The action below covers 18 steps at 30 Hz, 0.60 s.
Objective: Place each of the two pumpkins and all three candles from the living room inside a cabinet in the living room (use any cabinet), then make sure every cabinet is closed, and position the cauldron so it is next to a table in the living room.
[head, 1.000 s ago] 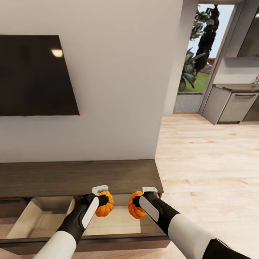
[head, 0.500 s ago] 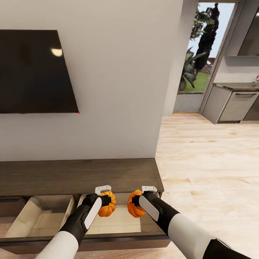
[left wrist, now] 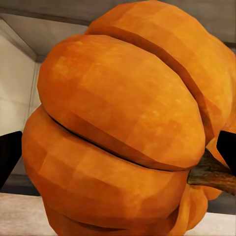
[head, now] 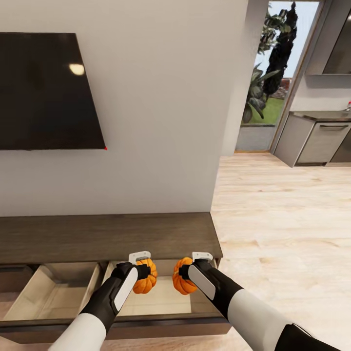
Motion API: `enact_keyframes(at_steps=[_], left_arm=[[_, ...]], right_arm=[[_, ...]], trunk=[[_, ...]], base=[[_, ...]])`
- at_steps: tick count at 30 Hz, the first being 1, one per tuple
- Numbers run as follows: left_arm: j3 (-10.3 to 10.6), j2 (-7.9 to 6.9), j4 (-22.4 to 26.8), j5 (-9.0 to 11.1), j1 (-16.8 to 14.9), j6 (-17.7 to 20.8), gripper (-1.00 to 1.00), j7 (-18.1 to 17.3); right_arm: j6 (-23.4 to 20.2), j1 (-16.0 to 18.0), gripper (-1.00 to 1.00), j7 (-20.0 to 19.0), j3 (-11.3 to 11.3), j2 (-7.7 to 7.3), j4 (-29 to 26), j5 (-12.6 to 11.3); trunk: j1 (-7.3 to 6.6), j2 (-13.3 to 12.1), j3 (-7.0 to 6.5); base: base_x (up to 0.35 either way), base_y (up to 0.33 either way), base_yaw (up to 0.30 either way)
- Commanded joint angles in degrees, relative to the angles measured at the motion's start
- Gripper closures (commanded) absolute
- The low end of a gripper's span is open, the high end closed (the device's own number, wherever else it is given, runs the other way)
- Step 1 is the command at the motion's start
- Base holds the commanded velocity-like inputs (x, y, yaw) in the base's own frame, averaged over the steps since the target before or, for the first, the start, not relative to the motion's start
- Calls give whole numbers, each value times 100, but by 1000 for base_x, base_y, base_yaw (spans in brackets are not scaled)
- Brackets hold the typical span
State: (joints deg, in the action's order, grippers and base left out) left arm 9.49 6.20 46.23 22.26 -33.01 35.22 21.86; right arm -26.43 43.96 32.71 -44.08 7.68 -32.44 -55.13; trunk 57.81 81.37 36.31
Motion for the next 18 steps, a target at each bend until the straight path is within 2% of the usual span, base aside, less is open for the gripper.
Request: enact_keyframes(at_steps=[1, 5, 12, 18], left_arm=[[17, -3, 8, 59, -4, 11, 100, 55], [14, -5, 7, 59, -4, 11, 100, 55], [17, -4, 8, 59, -4, 11, 100, 55], [17, -5, 9, 59, -4, 11, 100, 55]], right_arm=[[-11, 8, 100, 42, -31, -3, -8, -36], [-10, 8, 100, 42, -31, -3, -8, -35], [-9, 8, 100, 42, -24, -3, -8, -41], [-4, 8, 100, 42, -23, -3, -8, -40]], trunk=[[22, 45, 24], [110, 206, 96], [264, 486, 221], [396, 727, 329]], base=[[0, 0, 0], [0, 0, 9], [0, 0, 168], [0, 0, 22]])
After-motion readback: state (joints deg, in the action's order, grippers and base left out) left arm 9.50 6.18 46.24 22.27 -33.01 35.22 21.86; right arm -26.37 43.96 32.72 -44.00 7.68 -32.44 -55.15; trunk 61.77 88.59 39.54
